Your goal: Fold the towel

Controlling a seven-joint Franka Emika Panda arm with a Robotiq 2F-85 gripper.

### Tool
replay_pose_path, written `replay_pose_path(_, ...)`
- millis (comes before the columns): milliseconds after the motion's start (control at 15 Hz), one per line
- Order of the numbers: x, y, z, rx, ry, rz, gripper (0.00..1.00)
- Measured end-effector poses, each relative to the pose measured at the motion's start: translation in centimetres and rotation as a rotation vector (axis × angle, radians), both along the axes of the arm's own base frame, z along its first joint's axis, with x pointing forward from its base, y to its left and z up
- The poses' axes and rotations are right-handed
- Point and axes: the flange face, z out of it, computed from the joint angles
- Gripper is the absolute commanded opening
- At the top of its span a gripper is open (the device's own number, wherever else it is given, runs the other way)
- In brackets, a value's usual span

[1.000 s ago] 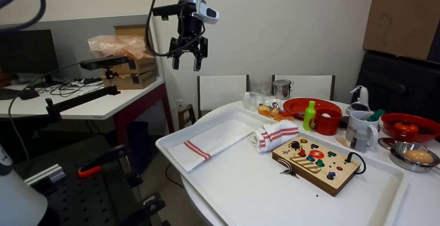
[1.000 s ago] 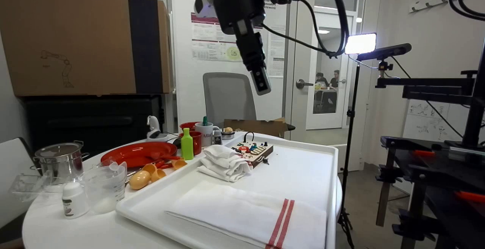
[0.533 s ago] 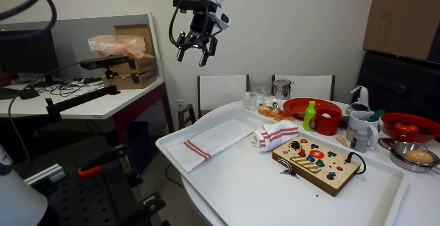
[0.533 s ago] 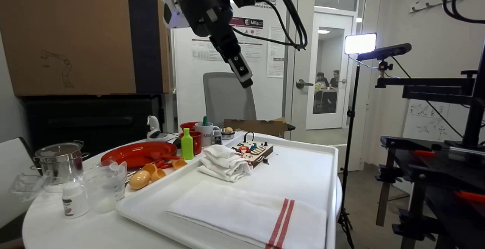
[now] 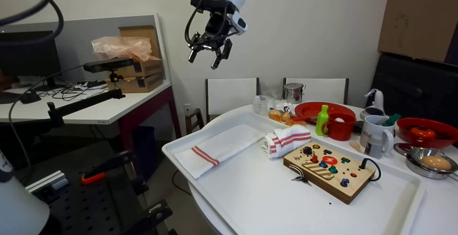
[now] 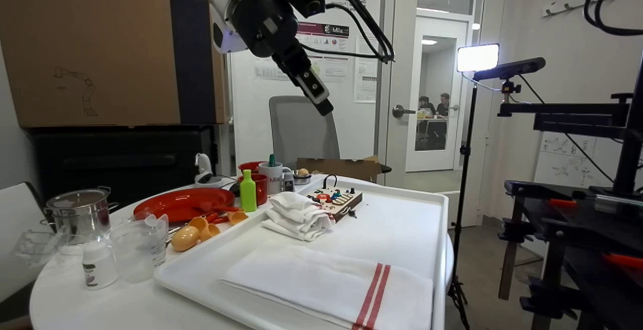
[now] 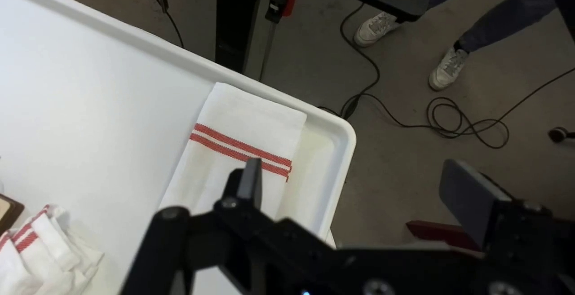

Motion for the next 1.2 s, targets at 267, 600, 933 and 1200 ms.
replay_pose_path(267, 0.3, -0.7, -1.8, -0.011, -0.025, 0.001, 1.00)
replay_pose_path(600, 1.8, -4.4, -8.3, -0.077, -0.045, -0.118, 1.00)
replay_pose_path(933, 2.3, -5.4, -12.6, -0.117, 0.040, -0.200, 1.00)
replay_pose_path(1200, 3.4, -5.1, -12.6, -0.092, -0.040, -0.207, 1.00)
